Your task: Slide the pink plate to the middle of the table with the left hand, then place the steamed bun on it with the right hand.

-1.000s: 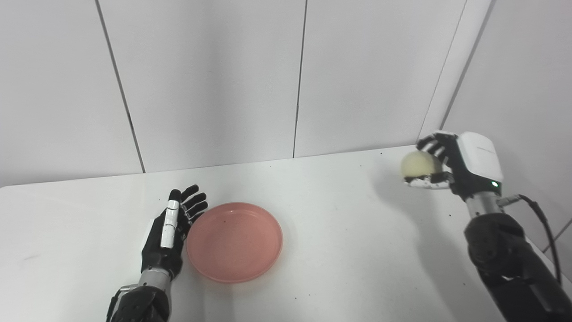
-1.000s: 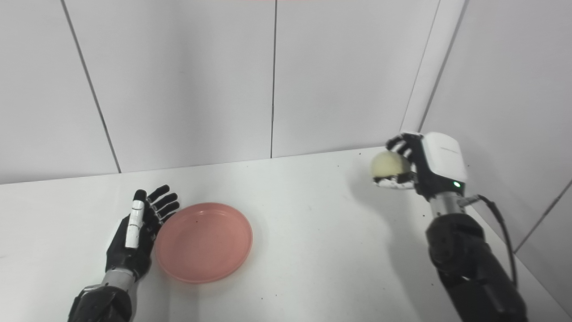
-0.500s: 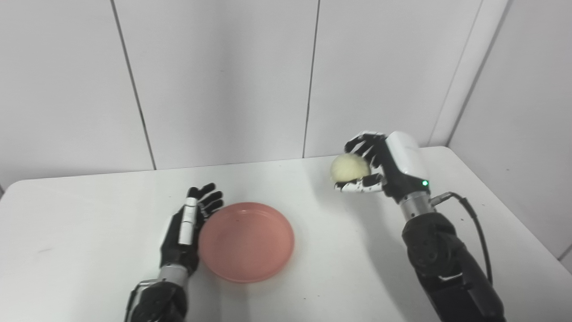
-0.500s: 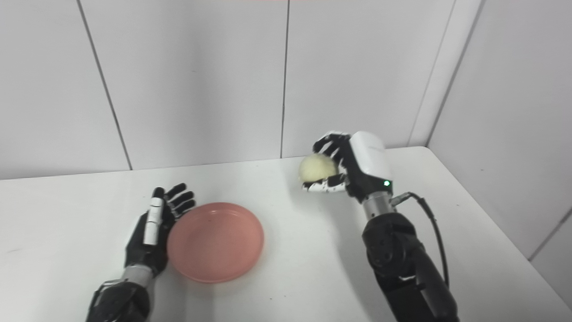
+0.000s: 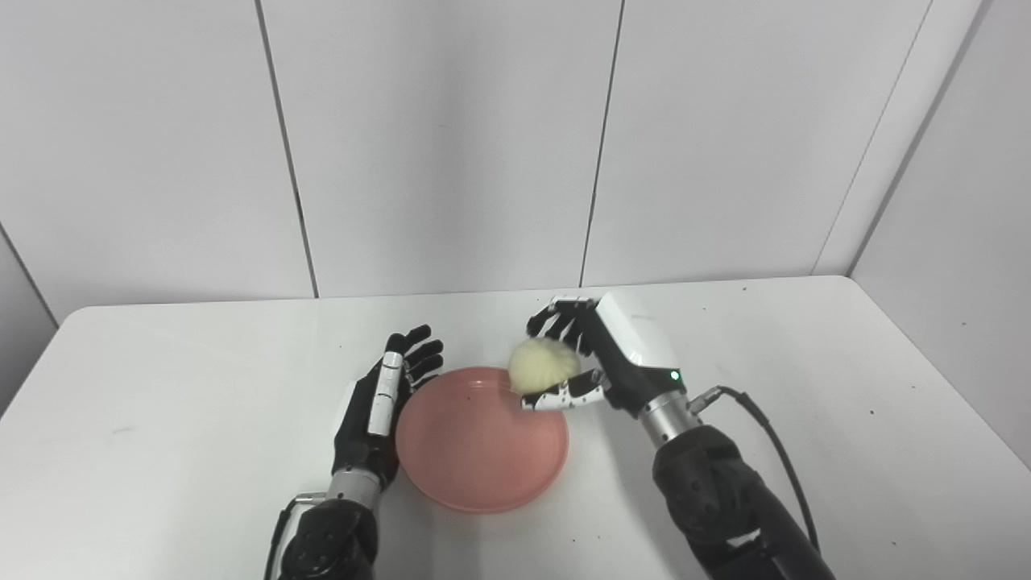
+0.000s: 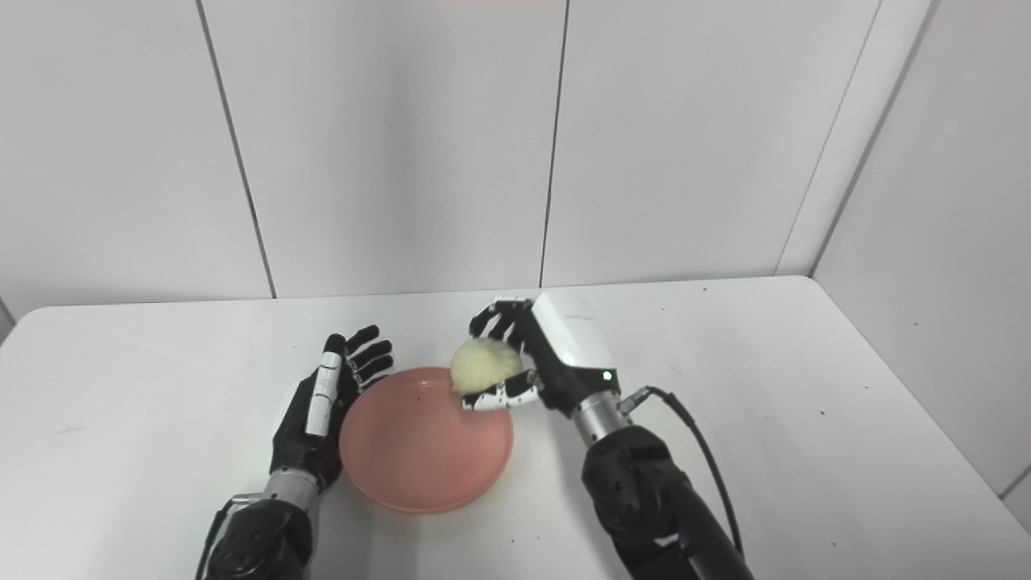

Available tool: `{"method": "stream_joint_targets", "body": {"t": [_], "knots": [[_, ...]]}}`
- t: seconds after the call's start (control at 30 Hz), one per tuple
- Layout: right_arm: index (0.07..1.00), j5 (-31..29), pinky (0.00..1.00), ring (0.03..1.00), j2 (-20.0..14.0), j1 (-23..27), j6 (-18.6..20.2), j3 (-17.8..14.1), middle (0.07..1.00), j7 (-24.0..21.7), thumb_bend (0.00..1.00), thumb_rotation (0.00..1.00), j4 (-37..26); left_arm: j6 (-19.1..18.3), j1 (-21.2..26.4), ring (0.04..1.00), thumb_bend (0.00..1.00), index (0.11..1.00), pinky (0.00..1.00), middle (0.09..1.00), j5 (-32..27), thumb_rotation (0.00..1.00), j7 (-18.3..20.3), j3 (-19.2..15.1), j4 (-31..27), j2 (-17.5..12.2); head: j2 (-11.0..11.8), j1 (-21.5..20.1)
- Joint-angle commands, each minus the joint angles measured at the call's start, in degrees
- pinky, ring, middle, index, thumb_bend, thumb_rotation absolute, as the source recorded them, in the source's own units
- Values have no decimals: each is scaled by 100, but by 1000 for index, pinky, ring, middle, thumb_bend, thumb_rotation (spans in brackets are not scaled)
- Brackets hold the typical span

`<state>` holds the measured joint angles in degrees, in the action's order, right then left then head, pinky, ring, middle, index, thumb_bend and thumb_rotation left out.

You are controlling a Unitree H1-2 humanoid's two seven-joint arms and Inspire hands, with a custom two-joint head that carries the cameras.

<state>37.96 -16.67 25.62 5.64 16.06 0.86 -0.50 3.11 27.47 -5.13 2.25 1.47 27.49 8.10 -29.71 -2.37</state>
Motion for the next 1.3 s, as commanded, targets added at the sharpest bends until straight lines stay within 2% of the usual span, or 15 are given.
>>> {"method": "stream_joint_targets", "body": {"t": [0.0, 0.17, 0.37, 0.63, 0.77, 0.9, 0.97, 1.0, 1.03, 1.07, 1.1, 1.27], "knots": [[515, 33, 352, 405, 35, 236, -397, 25, 449, 115, 526, 0, -31, -70, 49, 821, 694, 779, 789, 795, 16, 913, -37, 6, 148, 79, -10, 16], [513, 122, 338, 393, 106, 223, -617, 147, 449, 128, 526, 0, 191, 5, 75, 822, 704, 780, 795, 800, 58, 925, -45, 32, 224, 103, -30, 94], [514, 187, 342, 399, 183, 179, -690, 324, 447, 23, 525, 0, 499, 67, 88, 813, 704, 770, 774, 793, 106, 931, -75, 61, 254, 128, -47, 142], [517, 321, 338, 401, 218, 178, -1062, 489, 449, 303, 525, 0, 1067, 49, 140, 821, 697, 768, 785, 796, 102, 931, -112, 42, 353, 138, -12, 123], [519, 434, 319, 384, 211, 201, -1067, 540, 440, 313, 524, 0, 1241, 53, 127, 821, 697, 766, 789, 793, 84, 926, -85, 34, 347, 138, -15, 121], [520, 461, 329, 399, 216, 204, -1037, 544, 444, 328, 524, 0, 1311, 59, 108, 820, 715, 767, 790, 792, 98, 920, -76, 46, 333, 137, -28, 125], [516, 457, 381, 455, 216, 190, -1050, 530, 457, 369, 527, 6, 1308, 45, 96, 815, 719, 762, 779, 788, 117, 921, -90, 52, 317, 133, -29, 116], [502, 458, 429, 507, 218, 181, -1044, 526, 536, 381, 524, 94, 1297, 39, 91, 816, 722, 759, 778, 785, 123, 923, -94, 54, 312, 129, -26, 113], [498, 450, 446, 525, 218, 157, -1026, 513, 563, 385, 524, 124, 1260, 37, 91, 816, 723, 758, 778, 784, 127, 923, -98, 52, 321, 127, -23, 109], [598, 443, 515, 597, 219, 136, -1011, 503, 635, 389, 706, 287, 1229, 32, 89, 816, 719, 756, 779, 782, 128, 924, -97, 50, 325, 124, -19, 106], [629, 436, 538, 623, 219, 116, -1008, 492, 659, 401, 751, 343, 1199, 39, 89, 817, 716, 758, 781, 784, 140, 927, -94, 57, 340, 116, -14, 103], [697, 438, 616, 713, 235, 35, -1068, 433, 725, 504, 811, 490, 1132, 59, 82, 830, 706, 770, 807, 796, 80, 932, -23, 46, 376, 90, 4, 72]]}}
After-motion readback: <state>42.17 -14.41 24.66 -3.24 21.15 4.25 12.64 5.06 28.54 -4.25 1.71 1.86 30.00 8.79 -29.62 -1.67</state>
